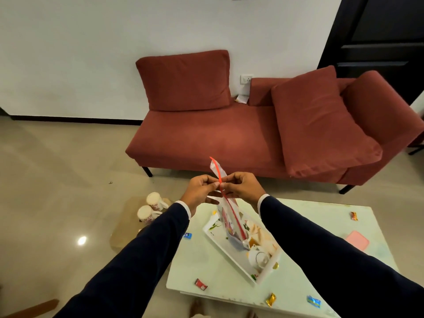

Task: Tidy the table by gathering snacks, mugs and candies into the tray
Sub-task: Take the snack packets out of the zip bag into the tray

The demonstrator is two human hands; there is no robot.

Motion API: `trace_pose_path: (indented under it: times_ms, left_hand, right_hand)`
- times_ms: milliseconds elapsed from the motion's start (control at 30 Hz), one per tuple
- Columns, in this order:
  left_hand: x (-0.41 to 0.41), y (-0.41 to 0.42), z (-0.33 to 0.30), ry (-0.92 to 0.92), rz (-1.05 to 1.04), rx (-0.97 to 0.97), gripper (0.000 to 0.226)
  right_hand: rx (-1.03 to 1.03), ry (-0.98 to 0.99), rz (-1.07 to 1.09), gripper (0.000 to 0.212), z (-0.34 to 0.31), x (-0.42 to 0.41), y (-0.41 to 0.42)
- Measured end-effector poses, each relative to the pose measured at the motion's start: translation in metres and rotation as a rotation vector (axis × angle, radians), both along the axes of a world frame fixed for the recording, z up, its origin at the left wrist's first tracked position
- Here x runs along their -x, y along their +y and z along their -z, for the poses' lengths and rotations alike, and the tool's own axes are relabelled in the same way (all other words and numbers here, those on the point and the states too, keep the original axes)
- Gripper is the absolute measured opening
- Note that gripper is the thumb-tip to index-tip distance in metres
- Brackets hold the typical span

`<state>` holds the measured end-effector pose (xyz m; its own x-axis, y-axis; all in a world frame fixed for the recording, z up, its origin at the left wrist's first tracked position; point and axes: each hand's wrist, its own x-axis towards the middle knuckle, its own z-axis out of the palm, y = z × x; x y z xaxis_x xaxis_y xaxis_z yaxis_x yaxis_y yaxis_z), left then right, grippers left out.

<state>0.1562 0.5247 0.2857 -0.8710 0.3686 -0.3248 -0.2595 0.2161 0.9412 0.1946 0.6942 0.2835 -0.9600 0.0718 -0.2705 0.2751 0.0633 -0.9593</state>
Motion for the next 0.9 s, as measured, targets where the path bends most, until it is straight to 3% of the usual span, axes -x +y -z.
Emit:
trace_pose_path:
  times_ms: [233, 500, 900]
  left_hand:
    - [-0.002, 0.015, -0.002, -0.008, 0.045, -0.045, 0.023]
    - [0.002, 0.034, 0.000, 0.014, 0.018, -0.031, 0.007]
    - [0.007, 0.029, 0.005, 0.054, 0.005, 0.014, 0.022]
  right_hand:
    - [0.074, 0.029, 0.067, 0.021, 0.000, -0.010, 0.013]
    - [0.133, 0.036, 0.075, 0.020, 0.002, -0.007, 0.020]
    - [0.142, 0.001, 0.065, 0.021, 0.005, 0.002, 0.022]
